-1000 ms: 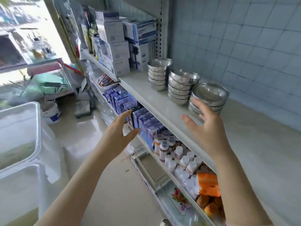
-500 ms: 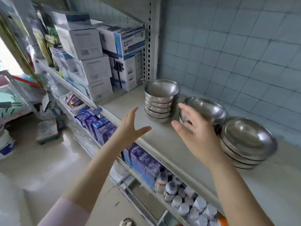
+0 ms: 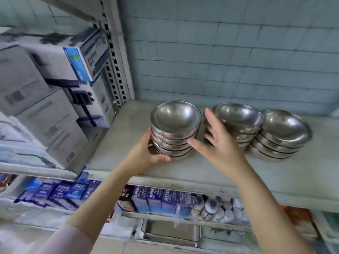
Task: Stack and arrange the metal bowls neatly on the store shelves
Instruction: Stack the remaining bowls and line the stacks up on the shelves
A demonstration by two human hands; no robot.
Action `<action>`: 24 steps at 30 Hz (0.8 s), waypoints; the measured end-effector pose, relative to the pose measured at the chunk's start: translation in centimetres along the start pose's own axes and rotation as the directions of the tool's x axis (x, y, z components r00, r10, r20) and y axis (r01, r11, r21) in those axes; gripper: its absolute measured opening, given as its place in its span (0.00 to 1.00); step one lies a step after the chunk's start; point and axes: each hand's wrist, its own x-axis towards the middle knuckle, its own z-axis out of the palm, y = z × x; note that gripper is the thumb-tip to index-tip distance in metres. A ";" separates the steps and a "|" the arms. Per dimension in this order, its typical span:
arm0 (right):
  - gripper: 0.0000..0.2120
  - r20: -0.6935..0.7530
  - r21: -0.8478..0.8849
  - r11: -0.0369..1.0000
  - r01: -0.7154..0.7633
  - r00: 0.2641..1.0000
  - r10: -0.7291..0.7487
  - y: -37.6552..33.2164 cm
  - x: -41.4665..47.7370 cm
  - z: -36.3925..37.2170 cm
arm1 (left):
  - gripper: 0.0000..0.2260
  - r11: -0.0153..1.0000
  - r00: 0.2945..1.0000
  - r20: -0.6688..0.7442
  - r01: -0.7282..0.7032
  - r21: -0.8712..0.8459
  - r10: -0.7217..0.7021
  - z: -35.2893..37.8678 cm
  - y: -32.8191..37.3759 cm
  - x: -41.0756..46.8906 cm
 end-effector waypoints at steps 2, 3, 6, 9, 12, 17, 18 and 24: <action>0.50 0.000 -0.005 1.000 -0.013 1.000 0.013 -0.1 0.2 0.7 | 0.43 1.000 0.998 0.057 -0.015 -0.024 0.016 -0.6 -0.3 -0.3; 0.51 -0.005 -0.001 1.000 -0.016 1.000 0.016 -0.2 0.2 0.9 | 0.44 0.999 0.996 0.083 -0.018 -0.038 0.021 -0.8 -0.5 -0.4; 0.50 -0.065 0.023 0.999 -0.025 0.998 0.026 -0.7 0.5 1.5 | 0.45 0.996 0.989 0.139 -0.032 -0.087 0.044 -0.9 -0.4 -0.5; 0.48 -0.109 0.002 1.000 -0.031 0.994 0.031 -1.4 0.6 1.7 | 0.43 0.984 0.985 0.152 -0.050 -0.173 0.077 -1.0 0.3 -0.7; 0.45 -0.142 -0.002 0.999 -0.050 0.989 0.049 -1.6 0.4 1.9 | 0.39 0.961 0.987 0.113 -0.080 -0.263 0.113 -1.1 0.8 -1.0; 0.43 -0.178 0.048 0.997 -0.052 0.982 0.060 -1.3 0.1 2.1 | 0.31 0.956 0.981 0.126 -0.107 -0.274 0.146 -1.0 1.0 -0.9; 0.42 -0.181 0.063 0.997 -0.050 0.981 0.061 -1.2 0.0 2.1 | 0.31 0.954 0.979 0.134 -0.109 -0.280 0.151 -1.0 1.0 -0.9; 0.38 -0.145 0.059 0.997 -0.045 0.988 0.053 -1.0 0.2 1.9 | 0.30 0.951 0.977 0.152 -0.103 -0.292 0.152 -1.1 1.0 -1.0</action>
